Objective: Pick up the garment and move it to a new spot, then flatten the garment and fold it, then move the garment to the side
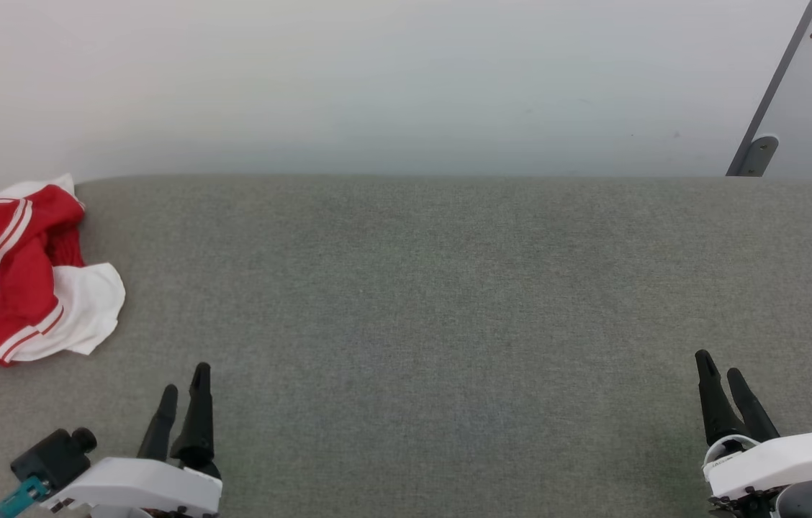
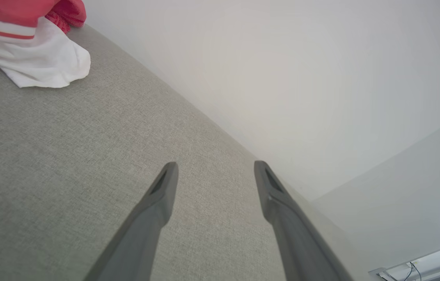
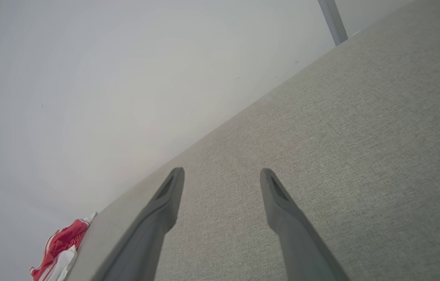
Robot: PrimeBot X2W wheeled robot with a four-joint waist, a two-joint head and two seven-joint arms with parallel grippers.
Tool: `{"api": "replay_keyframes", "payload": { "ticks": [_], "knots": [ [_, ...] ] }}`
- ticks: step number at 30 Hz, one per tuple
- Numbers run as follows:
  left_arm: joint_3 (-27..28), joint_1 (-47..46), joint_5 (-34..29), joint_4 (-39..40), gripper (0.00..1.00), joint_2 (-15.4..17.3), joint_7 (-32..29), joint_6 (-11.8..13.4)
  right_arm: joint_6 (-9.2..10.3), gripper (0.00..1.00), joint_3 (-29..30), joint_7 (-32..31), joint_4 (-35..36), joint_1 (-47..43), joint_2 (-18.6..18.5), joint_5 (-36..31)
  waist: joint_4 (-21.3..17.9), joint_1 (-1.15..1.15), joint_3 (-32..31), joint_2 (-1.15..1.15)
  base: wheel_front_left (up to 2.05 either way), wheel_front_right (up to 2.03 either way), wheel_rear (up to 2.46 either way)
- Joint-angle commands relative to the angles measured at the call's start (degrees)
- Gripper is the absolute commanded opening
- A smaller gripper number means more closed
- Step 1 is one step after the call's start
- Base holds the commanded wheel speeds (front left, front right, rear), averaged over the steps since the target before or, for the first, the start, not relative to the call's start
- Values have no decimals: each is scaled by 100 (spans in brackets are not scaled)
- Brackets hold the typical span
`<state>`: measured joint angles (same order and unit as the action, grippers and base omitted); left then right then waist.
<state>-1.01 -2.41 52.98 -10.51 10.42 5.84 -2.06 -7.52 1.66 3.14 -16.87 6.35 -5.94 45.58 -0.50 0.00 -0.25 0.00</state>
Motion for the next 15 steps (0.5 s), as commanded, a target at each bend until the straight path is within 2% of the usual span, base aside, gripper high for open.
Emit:
{"api": "replay_keyframes", "payload": {
  "ticks": [1, 15],
  "knots": [
    [15, -109, -202, 65, 100, 63, 64, -30, 3, 100, 14, 53, 65, 142, -41, -157, -2, 0, 0, 0, 0, 0, 0],
    [60, -86, -1377, 42, 100, 161, 288, -153, 3, 100, 51, 196, 141, 148, -76, -1076, -9, 0, -1, 0, 0, 0, 0]
  ]
}}
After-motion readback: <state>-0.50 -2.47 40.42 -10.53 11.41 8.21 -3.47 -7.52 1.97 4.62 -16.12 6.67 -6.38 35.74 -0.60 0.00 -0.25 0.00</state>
